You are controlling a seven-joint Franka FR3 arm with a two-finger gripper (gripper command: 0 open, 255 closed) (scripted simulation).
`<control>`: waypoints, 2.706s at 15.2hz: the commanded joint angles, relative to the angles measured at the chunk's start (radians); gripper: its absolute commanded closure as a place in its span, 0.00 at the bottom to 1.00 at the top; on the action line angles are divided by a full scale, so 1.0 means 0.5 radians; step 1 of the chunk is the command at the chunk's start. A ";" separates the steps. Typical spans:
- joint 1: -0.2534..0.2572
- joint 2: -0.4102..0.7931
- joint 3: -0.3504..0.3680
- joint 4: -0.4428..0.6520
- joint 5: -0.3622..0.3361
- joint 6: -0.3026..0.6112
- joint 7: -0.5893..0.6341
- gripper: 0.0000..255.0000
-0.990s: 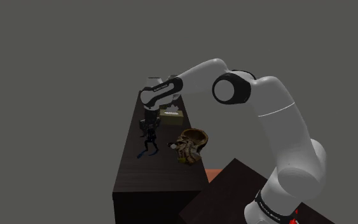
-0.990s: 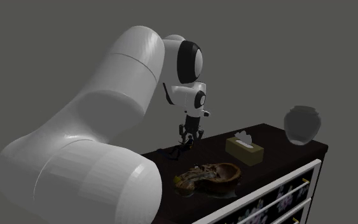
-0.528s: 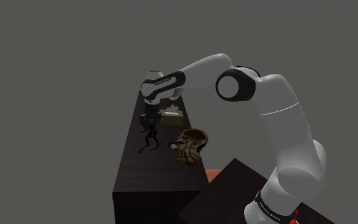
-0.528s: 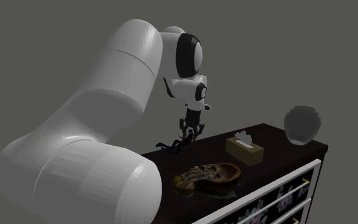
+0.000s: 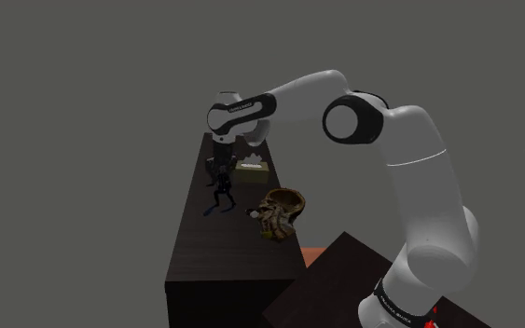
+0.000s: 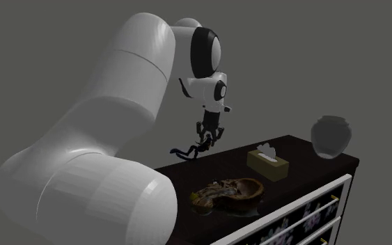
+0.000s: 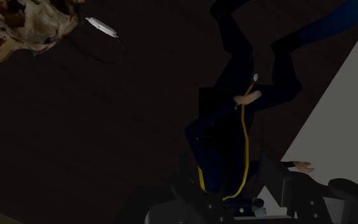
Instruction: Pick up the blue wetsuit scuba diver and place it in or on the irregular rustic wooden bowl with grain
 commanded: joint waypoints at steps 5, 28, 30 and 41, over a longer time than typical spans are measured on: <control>-0.002 -0.066 0.000 0.058 -0.002 -0.124 0.012 1.00; -0.379 -1.207 -0.191 -1.559 0.029 0.294 -0.592 1.00; -0.417 -1.289 -0.226 -1.664 0.017 0.311 -0.659 1.00; -0.416 -1.089 -0.219 -1.749 0.056 0.593 -0.702 1.00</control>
